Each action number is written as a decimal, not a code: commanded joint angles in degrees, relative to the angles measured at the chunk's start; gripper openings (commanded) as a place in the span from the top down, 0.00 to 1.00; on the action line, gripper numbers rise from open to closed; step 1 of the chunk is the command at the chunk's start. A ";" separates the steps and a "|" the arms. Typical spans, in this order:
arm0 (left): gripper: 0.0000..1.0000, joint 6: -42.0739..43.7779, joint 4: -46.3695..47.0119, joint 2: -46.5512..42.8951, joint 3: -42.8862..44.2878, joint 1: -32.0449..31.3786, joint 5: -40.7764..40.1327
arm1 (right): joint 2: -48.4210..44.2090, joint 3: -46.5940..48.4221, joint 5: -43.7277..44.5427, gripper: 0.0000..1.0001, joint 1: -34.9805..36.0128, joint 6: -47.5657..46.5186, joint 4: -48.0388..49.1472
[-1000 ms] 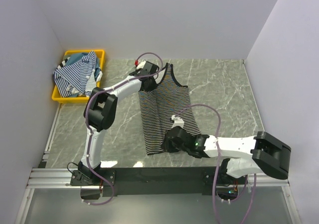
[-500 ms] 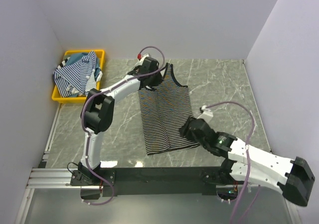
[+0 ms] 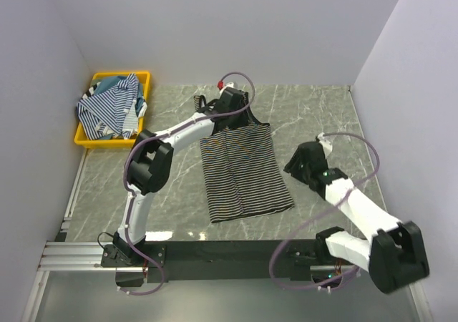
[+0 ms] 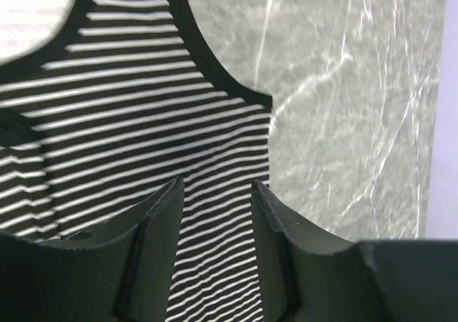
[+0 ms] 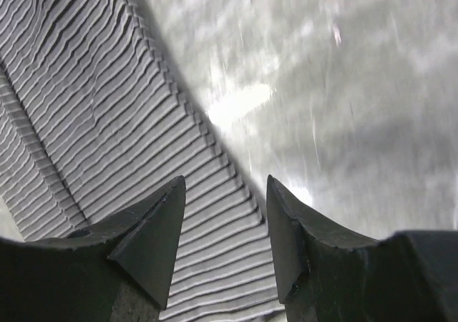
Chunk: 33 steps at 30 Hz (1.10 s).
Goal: Fold and stack the tank tops
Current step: Fold the tank top
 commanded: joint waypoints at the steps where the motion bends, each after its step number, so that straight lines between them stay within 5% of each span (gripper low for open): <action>1: 0.53 0.90 1.34 -0.08 -0.81 -1.10 0.63 | 7.56 7.10 -12.20 0.44 -7.04 -7.22 8.41; 12: 0.59 -6.56 9.58 -12.91 -23.65 -8.05 -2.62 | 39.02 36.79 -26.21 0.48 -13.13 -15.92 7.20; 25: 0.66 -13.77 11.01 -28.91 -46.60 -11.30 -3.76 | 58.48 55.63 -26.58 0.51 -11.73 -19.44 0.51; 33: 0.75 -21.94 -4.35 -29.44 -46.52 -11.30 -8.42 | 63.84 59.42 -22.97 0.55 -10.14 -18.83 -2.13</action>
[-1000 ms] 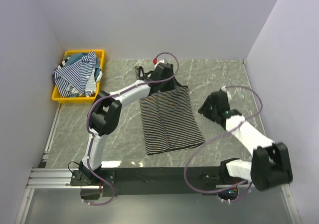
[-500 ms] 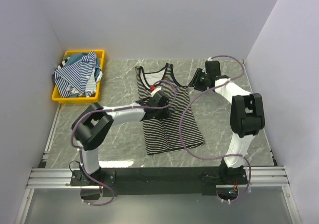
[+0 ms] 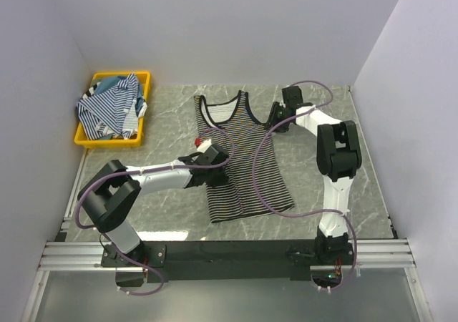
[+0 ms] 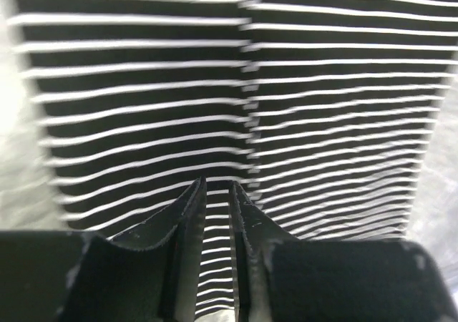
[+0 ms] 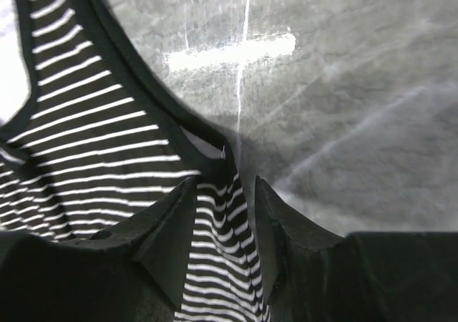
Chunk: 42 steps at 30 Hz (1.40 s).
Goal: Fold and stack the tank tops
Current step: Fold the tank top
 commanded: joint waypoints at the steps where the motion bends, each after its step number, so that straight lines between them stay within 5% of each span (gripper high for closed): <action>1: 0.75 -5.88 -8.28 -0.81 1.06 -0.09 -3.48 | 0.96 2.79 1.60 0.57 0.66 -0.40 -1.63; 8: 0.74 -6.51 -8.29 -0.81 -2.10 2.72 -2.79 | 0.79 1.82 3.44 0.85 1.80 -0.23 -1.54; 19: 0.73 -0.01 -15.75 1.47 0.88 7.55 -13.49 | -9.40 -16.01 4.67 0.92 2.15 3.55 7.15; 27: 0.66 10.63 -9.36 -4.49 2.91 6.33 -10.87 | -13.10 -19.46 4.94 0.86 2.06 2.86 8.22; 34: 0.53 16.00 -7.16 -7.84 6.86 -5.17 -6.57 | -12.13 -15.50 0.99 0.62 1.89 2.41 8.66; 42: 0.55 13.18 -6.97 4.18 14.67 -19.58 -6.21 | -11.60 -13.30 -0.95 0.63 1.62 2.24 7.25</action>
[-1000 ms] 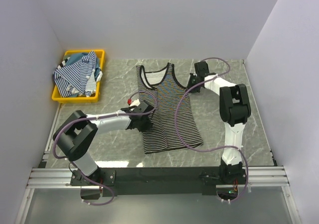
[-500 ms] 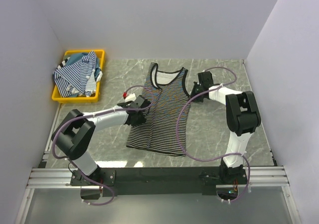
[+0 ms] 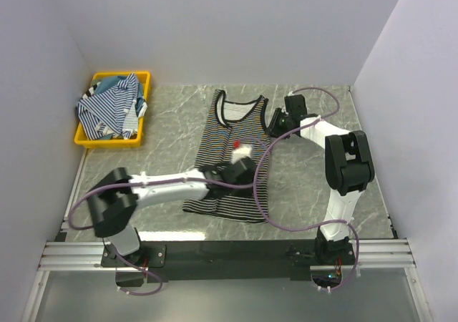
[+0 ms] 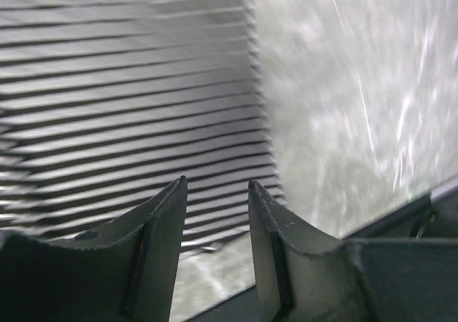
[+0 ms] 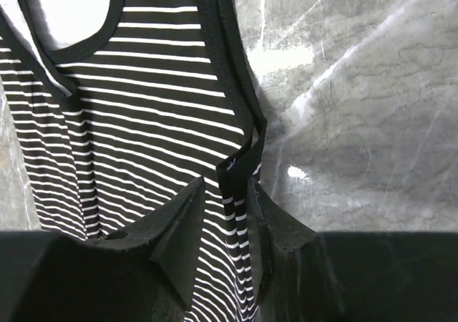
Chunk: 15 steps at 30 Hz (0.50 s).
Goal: Fold and stack the tank tops
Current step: Fold the tank top
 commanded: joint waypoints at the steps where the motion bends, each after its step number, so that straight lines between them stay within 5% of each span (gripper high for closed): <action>1: 0.54 -0.28 0.96 5.53 4.41 -5.13 0.72 | -0.08 1.92 -0.47 0.63 -0.08 -0.82 -0.62; 15: 0.51 -0.81 -0.26 13.71 11.44 -11.20 -1.83 | -0.44 -1.34 1.55 0.64 -0.79 -1.53 -0.27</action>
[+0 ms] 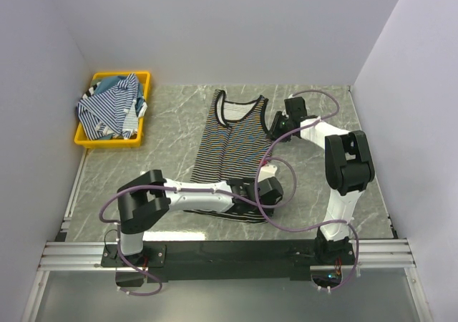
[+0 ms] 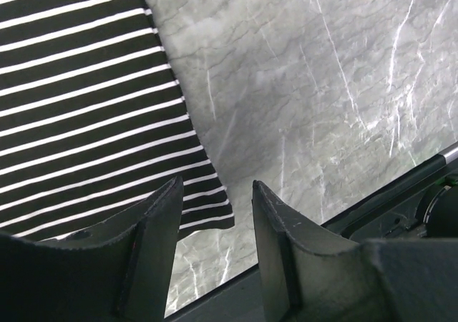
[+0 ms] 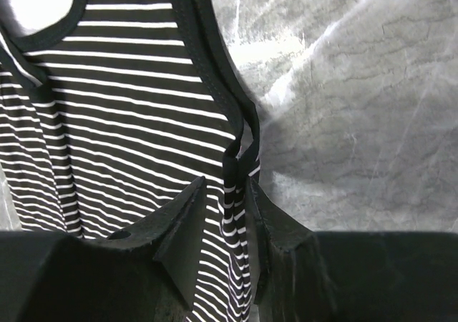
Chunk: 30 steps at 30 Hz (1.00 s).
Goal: Fold and stack the tank tops
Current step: Fold the tank top
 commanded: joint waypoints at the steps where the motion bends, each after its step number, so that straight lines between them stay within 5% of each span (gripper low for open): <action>1: 0.51 -0.44 -1.22 1.08 2.83 -1.56 -1.87 | -0.44 -0.22 0.98 0.65 -0.35 -1.00 0.63; 18: 0.65 -1.93 -4.13 5.30 5.56 -4.20 -3.81 | 0.35 -0.84 0.46 0.79 -0.44 -0.48 1.77; 21: 0.71 -2.02 -4.13 4.95 5.30 -4.29 -3.90 | 0.53 -0.66 0.28 0.85 -0.44 -0.39 1.68; 27: 0.99 -2.55 -1.94 2.23 2.22 -3.94 -3.20 | 0.44 -0.22 0.72 0.94 -0.44 -0.30 1.77; 30: 1.00 -3.33 0.52 -0.40 -1.11 -3.33 -1.88 | 0.35 0.04 0.98 0.98 -0.44 -0.04 1.68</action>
